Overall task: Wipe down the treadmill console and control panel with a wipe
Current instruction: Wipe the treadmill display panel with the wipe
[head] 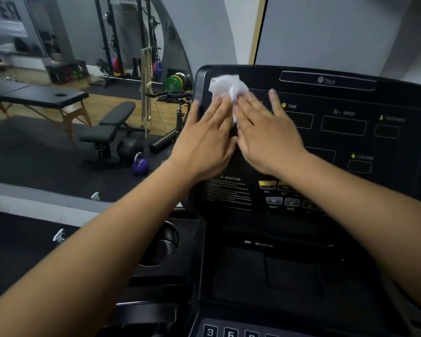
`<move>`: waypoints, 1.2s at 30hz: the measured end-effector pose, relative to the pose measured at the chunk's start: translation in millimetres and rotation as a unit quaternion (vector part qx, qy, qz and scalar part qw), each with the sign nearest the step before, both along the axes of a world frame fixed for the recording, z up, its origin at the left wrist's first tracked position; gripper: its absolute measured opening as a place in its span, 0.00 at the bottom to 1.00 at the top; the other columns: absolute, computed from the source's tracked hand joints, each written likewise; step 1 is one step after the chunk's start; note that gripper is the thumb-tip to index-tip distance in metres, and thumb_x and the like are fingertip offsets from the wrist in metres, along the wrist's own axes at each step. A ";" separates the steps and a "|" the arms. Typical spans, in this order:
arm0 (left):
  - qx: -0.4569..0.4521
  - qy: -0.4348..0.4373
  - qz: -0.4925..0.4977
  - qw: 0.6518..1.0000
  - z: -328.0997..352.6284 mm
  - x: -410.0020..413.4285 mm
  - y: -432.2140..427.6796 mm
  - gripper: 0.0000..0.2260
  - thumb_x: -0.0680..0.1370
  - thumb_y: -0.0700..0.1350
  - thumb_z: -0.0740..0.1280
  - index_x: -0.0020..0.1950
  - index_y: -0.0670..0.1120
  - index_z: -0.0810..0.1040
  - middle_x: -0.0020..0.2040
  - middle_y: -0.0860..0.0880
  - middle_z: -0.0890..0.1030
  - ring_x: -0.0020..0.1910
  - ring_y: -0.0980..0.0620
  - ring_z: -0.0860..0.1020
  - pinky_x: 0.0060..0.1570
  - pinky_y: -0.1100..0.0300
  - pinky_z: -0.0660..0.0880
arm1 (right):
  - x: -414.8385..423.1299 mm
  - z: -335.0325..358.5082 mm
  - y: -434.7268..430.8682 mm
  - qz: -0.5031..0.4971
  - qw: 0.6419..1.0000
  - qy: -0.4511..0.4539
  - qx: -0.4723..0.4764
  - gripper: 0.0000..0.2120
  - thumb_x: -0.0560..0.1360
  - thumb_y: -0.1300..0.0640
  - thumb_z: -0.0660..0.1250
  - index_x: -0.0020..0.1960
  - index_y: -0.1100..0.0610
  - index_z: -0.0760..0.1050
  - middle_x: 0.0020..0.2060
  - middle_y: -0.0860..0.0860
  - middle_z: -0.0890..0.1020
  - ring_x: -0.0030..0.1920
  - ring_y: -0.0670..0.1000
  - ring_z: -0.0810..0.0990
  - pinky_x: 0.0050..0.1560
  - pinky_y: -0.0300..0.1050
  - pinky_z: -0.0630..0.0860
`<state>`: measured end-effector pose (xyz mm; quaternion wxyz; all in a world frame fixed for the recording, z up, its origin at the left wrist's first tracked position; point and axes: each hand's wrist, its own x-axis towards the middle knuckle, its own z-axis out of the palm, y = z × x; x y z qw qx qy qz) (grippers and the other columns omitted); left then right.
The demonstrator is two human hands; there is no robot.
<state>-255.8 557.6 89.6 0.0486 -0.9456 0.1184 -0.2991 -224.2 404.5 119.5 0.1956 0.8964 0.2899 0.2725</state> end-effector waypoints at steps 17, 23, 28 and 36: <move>0.022 -0.109 0.021 0.994 1.4 22.2 1.2 0.22 0.80 0.45 0.56 0.73 0.40 0.68 0.74 0.41 0.67 0.69 0.40 0.68 0.67 0.44 0.62 | 18.3 6.2 -20.6 0.030 0.995 -0.039 -0.083 0.30 0.76 0.49 0.45 0.75 0.61 0.61 0.75 0.57 0.63 0.76 0.55 0.60 0.74 0.67 0.45; -0.005 -0.065 -0.013 0.998 -30.1 11.8 23.5 0.24 0.82 0.45 0.55 0.77 0.39 0.60 0.78 0.40 0.59 0.77 0.42 0.56 0.74 0.40 0.53 | 8.3 -22.6 -20.8 0.108 0.989 -0.050 -0.085 0.31 0.73 0.51 0.57 0.73 0.64 0.65 0.73 0.60 0.67 0.73 0.59 0.64 0.73 0.64 0.48; -0.044 -0.050 -0.031 0.997 -122.8 -53.5 26.5 0.24 0.79 0.41 0.62 0.74 0.38 0.66 0.76 0.38 0.62 0.76 0.41 0.59 0.74 0.44 0.55 | -33.2 -99.4 -29.8 0.201 0.970 0.013 -0.135 0.31 0.72 0.50 0.58 0.72 0.63 0.66 0.71 0.59 0.69 0.73 0.58 0.66 0.74 0.63 0.51; -0.061 0.009 -0.027 0.998 -102.4 -48.5 32.9 0.24 0.78 0.45 0.58 0.73 0.39 0.67 0.75 0.37 0.64 0.75 0.39 0.62 0.72 0.41 0.59 | -20.5 -71.1 -25.1 0.176 0.966 0.010 -0.191 0.30 0.75 0.49 0.46 0.71 0.59 0.69 0.70 0.56 0.71 0.71 0.54 0.68 0.71 0.70 0.44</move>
